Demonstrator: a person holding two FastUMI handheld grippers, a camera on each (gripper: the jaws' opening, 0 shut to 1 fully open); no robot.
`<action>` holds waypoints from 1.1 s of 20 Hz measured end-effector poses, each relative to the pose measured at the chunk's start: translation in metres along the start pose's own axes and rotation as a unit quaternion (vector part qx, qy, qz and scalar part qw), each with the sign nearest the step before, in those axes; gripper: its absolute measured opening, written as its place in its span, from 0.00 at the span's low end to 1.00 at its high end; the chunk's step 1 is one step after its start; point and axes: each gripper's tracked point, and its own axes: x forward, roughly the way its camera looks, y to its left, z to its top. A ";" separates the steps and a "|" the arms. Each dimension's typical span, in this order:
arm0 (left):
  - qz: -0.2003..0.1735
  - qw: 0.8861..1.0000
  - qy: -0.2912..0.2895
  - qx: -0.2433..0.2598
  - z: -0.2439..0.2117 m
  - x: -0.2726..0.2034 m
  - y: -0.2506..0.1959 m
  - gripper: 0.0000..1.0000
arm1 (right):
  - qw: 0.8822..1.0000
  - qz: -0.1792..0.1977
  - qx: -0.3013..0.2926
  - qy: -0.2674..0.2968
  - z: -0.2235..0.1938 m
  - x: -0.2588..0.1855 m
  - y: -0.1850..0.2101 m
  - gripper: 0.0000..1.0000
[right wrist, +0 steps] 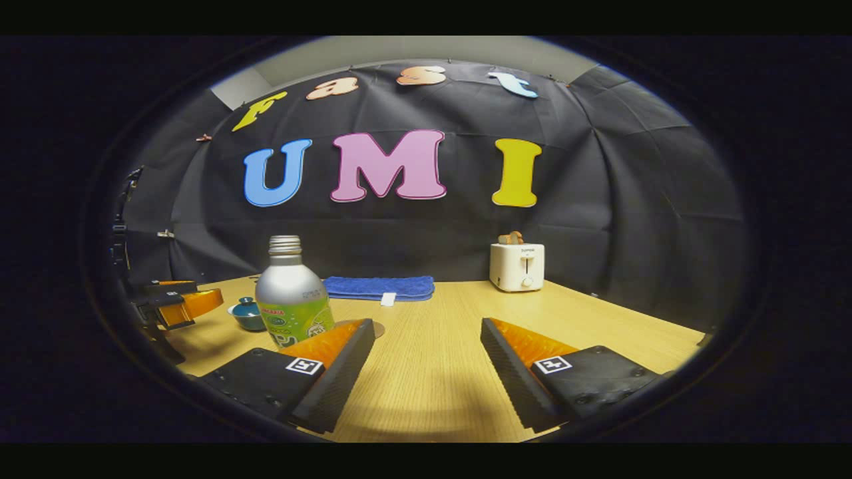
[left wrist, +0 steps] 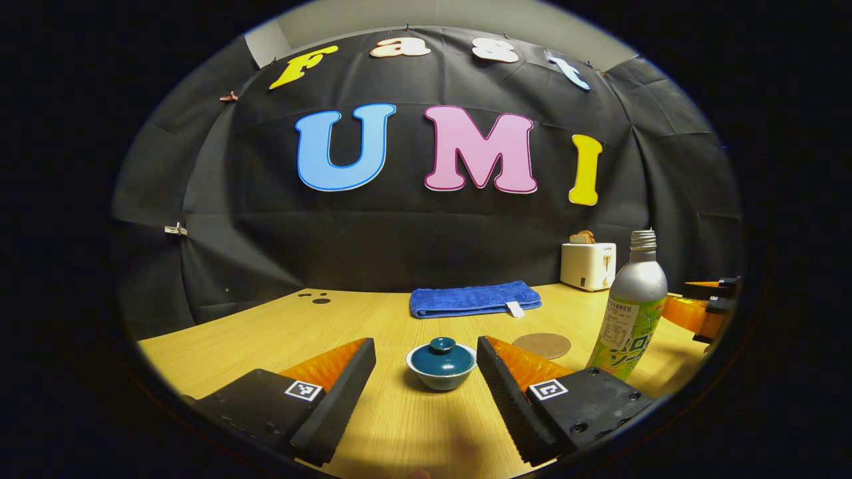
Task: Open the teacup lid with one hand, grasp the water bottle and pour water into the teacup with the other hand; after pouring, place the water bottle on the coaster and then close the teacup lid.
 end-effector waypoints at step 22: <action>-0.046 0.998 0.043 0.022 -0.012 0.068 -0.019 0.93 | 1.000 0.022 0.001 0.001 -0.001 -0.001 0.008 0.99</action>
